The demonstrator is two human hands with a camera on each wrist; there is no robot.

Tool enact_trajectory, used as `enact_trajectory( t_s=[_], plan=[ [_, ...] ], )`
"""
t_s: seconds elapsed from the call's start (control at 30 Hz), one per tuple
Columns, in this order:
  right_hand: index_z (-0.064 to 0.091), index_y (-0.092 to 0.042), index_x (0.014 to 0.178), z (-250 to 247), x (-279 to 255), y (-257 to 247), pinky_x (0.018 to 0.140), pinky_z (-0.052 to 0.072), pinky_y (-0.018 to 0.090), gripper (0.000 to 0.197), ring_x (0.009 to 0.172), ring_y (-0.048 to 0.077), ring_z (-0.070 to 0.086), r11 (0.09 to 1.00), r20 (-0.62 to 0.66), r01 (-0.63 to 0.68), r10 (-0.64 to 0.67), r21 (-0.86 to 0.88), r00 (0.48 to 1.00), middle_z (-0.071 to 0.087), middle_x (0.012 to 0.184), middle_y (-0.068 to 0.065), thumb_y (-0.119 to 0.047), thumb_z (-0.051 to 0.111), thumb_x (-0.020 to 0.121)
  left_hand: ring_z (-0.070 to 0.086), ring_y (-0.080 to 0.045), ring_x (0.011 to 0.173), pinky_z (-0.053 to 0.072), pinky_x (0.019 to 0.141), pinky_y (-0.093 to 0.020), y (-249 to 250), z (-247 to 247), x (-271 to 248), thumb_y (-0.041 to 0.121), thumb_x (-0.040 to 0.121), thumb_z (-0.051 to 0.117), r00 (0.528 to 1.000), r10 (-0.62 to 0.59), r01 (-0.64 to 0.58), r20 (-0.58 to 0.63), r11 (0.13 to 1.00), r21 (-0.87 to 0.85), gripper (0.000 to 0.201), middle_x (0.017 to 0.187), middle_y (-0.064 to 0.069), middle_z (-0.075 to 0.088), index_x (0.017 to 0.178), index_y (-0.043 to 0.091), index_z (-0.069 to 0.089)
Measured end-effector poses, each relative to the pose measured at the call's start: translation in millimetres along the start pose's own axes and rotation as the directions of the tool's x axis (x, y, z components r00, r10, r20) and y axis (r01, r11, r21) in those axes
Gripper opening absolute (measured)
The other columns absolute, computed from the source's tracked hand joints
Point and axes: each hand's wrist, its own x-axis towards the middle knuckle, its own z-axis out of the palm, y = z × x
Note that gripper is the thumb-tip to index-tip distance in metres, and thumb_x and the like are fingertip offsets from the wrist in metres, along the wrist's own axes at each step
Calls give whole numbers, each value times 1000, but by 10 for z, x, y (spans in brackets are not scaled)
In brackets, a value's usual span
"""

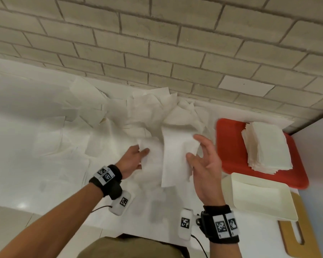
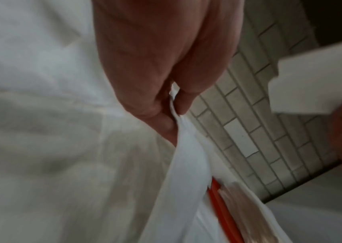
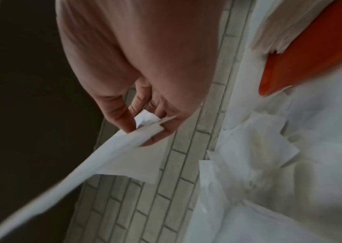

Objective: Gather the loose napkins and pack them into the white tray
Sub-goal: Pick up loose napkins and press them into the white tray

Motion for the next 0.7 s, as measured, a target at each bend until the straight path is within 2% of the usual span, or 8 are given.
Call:
enact_trajectory(
  t_s=[0.07, 0.13, 0.23, 0.37, 0.43, 0.53, 0.63, 0.7],
  plan=[
    [61, -15, 139, 65, 2, 169, 82, 61, 28, 51, 97, 19, 74, 989, 51, -58, 66, -138, 997, 72, 130, -5, 17, 61, 99, 78, -24, 98, 62, 76, -36, -207, 32, 39, 28, 112, 53, 995, -98, 98, -9, 995, -33, 29, 117, -11, 79, 128, 9, 69],
    [64, -25, 137, 60, 6, 509, 86, 63, 32, 54, 102, 21, 77, 939, 69, -148, 178, -309, 982, 70, 134, -12, 12, 64, 97, 76, -21, 86, 63, 75, -37, -363, 38, 69, 28, 111, 50, 986, -167, 165, -24, 985, -56, 31, 102, -13, 78, 120, 7, 71],
    [65, -40, 132, -3, -9, 1048, 104, 60, 49, 58, 116, 17, 72, 803, 71, -245, 335, -543, 940, 66, 135, -21, 0, 67, 90, 72, -32, 110, 55, 106, -59, -508, 37, 71, 48, 106, 49, 979, -204, 200, -25, 973, -112, 53, 126, -26, 72, 133, 7, 69],
    [61, -35, 134, -46, 35, 1392, 116, 49, 41, 58, 132, 10, 56, 702, 88, -225, 380, -676, 921, 59, 138, -15, 1, 66, 89, 71, -29, 124, 51, 111, -54, -451, 135, -17, 81, 102, 14, 974, -221, 225, 45, 951, -210, 84, 131, -7, 76, 137, 26, 67],
    [60, -29, 138, -52, 50, 1421, 118, 47, 40, 57, 130, 8, 55, 683, 99, -192, 362, -705, 927, 58, 139, -12, 2, 67, 90, 74, -27, 118, 55, 107, -53, -387, 204, -91, 75, 104, 33, 986, -165, 162, -16, 980, -116, 67, 128, -6, 77, 134, 26, 69],
    [48, -29, 144, -82, 43, 1359, 109, 54, 37, 58, 122, 6, 60, 685, 46, -137, 242, -716, 969, 56, 140, -13, -13, 72, 94, 75, -27, 116, 59, 102, -53, -365, 314, -161, 40, 105, 65, 992, 73, -56, -100, 986, 159, 33, 125, -3, 78, 133, 22, 66],
    [27, -37, 153, -127, -45, 1110, 100, 53, 23, 75, 124, -3, 58, 829, -51, -196, 200, -524, 979, 52, 146, -18, -26, 75, 97, 75, -18, 115, 60, 102, -46, -219, 594, -283, 36, 104, 68, 980, 195, -184, -42, 964, 194, 35, 124, 4, 78, 137, 25, 65],
    [21, -41, 154, -183, -154, 915, 101, 58, 28, 80, 122, 1, 65, 892, -27, -230, 239, -389, 971, 59, 143, -13, -23, 74, 98, 74, -15, 118, 58, 103, -41, -81, 862, -370, 32, 105, 67, 969, 245, -245, 14, 958, 147, 35, 127, 5, 77, 139, 24, 64]
  ],
)
